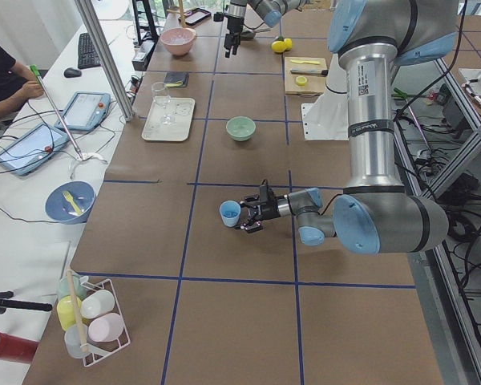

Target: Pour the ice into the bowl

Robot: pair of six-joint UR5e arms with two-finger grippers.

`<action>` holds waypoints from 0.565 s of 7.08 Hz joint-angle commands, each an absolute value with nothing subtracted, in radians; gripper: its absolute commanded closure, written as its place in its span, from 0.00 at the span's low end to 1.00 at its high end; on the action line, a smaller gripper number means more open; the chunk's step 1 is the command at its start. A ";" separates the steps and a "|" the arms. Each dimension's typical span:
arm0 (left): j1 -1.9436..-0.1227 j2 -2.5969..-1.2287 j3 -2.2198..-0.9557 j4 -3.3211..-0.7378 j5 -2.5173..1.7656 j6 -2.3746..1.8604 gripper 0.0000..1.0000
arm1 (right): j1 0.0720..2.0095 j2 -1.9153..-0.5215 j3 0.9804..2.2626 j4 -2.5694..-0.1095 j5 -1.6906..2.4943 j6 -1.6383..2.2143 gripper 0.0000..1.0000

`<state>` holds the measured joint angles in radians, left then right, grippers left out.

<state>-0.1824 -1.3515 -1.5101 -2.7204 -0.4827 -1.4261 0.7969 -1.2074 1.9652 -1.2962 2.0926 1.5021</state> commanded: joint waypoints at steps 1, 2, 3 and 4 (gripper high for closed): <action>-0.216 -1.370 -1.487 -2.721 -0.488 -1.417 0.03 | 0.798 -1.207 1.963 -1.296 2.092 1.500 0.00; -0.225 -1.374 -1.471 -2.721 -0.489 -1.417 0.03 | 0.799 -1.207 1.962 -1.296 2.092 1.500 0.00; -0.230 -1.391 -1.467 -2.721 -0.489 -1.417 0.03 | 0.805 -1.207 1.960 -1.296 2.095 1.500 0.00; -0.238 -1.407 -1.457 -2.721 -0.506 -1.417 0.03 | 0.808 -1.207 1.960 -1.296 2.095 1.500 0.00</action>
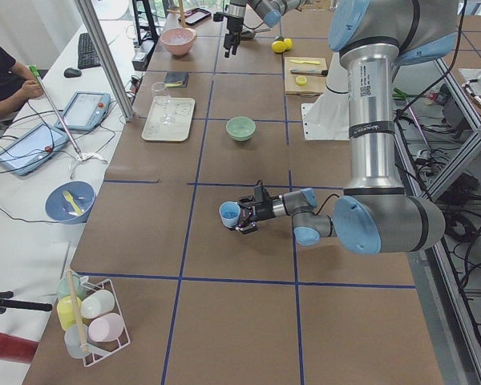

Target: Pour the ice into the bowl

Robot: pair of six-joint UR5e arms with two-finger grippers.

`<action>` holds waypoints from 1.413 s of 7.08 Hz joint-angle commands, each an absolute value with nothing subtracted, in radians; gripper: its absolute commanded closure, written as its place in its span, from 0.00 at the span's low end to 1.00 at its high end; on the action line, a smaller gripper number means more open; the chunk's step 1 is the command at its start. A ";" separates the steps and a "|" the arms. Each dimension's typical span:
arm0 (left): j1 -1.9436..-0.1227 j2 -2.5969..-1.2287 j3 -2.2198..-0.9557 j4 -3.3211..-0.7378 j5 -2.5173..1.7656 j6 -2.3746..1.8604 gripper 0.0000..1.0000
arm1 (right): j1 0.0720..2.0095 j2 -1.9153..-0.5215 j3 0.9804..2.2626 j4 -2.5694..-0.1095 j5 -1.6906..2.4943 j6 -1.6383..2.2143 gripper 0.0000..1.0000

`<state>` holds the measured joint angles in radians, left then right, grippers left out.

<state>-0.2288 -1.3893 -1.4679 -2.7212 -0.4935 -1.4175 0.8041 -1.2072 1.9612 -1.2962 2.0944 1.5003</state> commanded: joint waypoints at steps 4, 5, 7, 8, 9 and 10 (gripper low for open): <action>-0.264 -1.416 -1.450 -2.726 -0.537 -1.366 0.93 | 0.813 -1.206 1.960 -1.296 2.098 1.500 0.00; -0.299 -1.419 -1.453 -2.847 -0.593 -1.230 1.00 | 0.813 -1.204 1.963 -1.296 2.098 1.500 0.00; -0.324 -1.497 -1.459 -3.206 -0.646 -0.771 1.00 | 0.815 -1.201 1.971 -1.298 2.100 1.500 0.00; -0.321 -1.543 -1.460 -3.206 -0.643 -0.670 1.00 | 0.815 -1.201 1.971 -1.298 2.100 1.500 0.00; -0.324 -1.587 -1.480 -3.183 -0.634 -0.581 1.00 | 0.818 -1.206 1.971 -1.298 2.100 1.500 0.00; -0.318 -1.607 -1.523 -3.145 -0.632 -0.521 1.00 | 0.825 -1.210 1.971 -1.298 2.102 1.500 0.00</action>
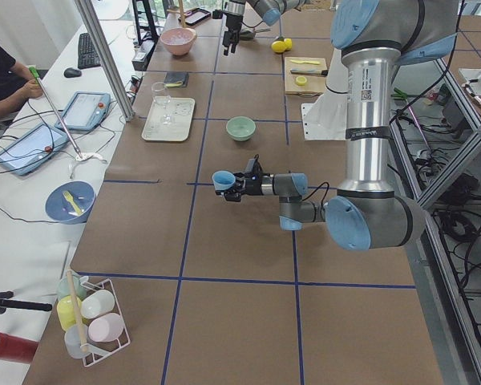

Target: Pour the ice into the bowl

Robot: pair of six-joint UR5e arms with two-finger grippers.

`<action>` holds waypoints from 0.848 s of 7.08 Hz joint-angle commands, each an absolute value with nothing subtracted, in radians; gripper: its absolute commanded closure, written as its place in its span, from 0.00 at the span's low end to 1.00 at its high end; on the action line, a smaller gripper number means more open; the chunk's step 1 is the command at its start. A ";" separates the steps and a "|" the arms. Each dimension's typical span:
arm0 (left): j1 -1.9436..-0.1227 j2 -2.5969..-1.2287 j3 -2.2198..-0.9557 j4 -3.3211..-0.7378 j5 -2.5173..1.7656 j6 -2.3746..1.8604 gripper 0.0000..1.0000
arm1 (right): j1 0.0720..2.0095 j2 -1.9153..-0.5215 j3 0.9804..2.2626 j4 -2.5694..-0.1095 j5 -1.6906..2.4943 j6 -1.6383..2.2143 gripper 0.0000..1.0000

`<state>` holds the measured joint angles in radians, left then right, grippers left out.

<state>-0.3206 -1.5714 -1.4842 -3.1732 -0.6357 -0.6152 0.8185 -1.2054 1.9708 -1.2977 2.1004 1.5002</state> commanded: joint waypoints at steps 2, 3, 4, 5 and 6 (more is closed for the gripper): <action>-0.310 -1.643 -1.681 -2.846 -0.632 -0.438 1.00 | 0.854 -1.230 1.967 -1.296 2.115 1.500 0.00; -0.292 -1.650 -1.739 -2.723 -0.634 -0.343 1.00 | 0.861 -1.232 1.964 -1.296 2.117 1.500 0.00; -0.247 -1.654 -1.788 -2.630 -0.635 -0.263 1.00 | 0.861 -1.233 1.963 -1.296 2.117 1.500 0.00; -0.227 -1.704 -1.822 -2.546 -0.638 -0.209 1.00 | 0.862 -1.235 1.962 -1.296 2.117 1.500 0.00; -0.215 -1.754 -1.822 -2.373 -0.638 -0.198 1.00 | 0.873 -1.235 1.954 -1.296 2.117 1.499 0.00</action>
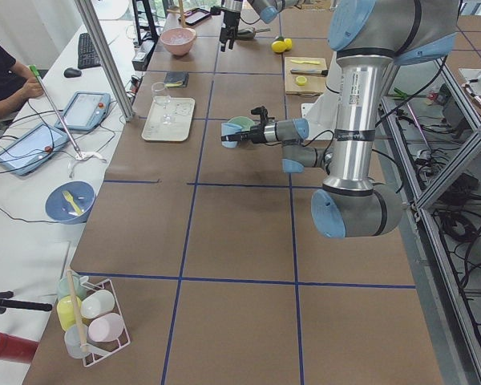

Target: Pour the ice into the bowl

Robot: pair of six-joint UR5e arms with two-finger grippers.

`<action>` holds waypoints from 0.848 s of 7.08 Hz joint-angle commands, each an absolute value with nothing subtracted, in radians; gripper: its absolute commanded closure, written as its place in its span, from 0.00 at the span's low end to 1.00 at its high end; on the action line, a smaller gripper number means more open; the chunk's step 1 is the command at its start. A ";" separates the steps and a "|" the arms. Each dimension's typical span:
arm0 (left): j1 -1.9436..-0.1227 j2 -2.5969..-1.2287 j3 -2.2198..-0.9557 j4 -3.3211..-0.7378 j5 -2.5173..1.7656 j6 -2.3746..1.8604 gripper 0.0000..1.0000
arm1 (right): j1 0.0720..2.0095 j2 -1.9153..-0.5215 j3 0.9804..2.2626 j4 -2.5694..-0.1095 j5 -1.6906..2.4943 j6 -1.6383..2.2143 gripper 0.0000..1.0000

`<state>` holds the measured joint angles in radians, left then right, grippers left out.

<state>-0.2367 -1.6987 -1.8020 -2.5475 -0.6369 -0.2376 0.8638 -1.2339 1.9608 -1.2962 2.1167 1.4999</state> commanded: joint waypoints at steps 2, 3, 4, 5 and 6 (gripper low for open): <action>-0.210 -1.880 -1.815 -2.124 -0.646 -0.052 1.00 | 0.884 -1.250 1.953 -1.296 2.118 1.461 0.00; -0.204 -1.881 -1.806 -2.103 -0.643 0.057 1.00 | 0.885 -1.253 1.951 -1.296 2.117 1.457 0.00; -0.180 -1.884 -1.781 -2.067 -0.640 0.104 1.00 | 0.888 -1.255 1.953 -1.296 2.117 1.457 0.00; -0.176 -1.919 -1.779 -1.983 -0.638 0.127 1.00 | 0.890 -1.256 1.953 -1.296 2.117 1.457 0.00; -0.176 -1.974 -1.776 -1.868 -0.631 0.191 1.00 | 0.891 -1.261 1.956 -1.295 2.117 1.457 0.00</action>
<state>-0.1806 -1.9197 -1.7824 -1.9881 -0.6373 0.1246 0.8891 -1.2564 1.9535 -1.2959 2.1169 1.4579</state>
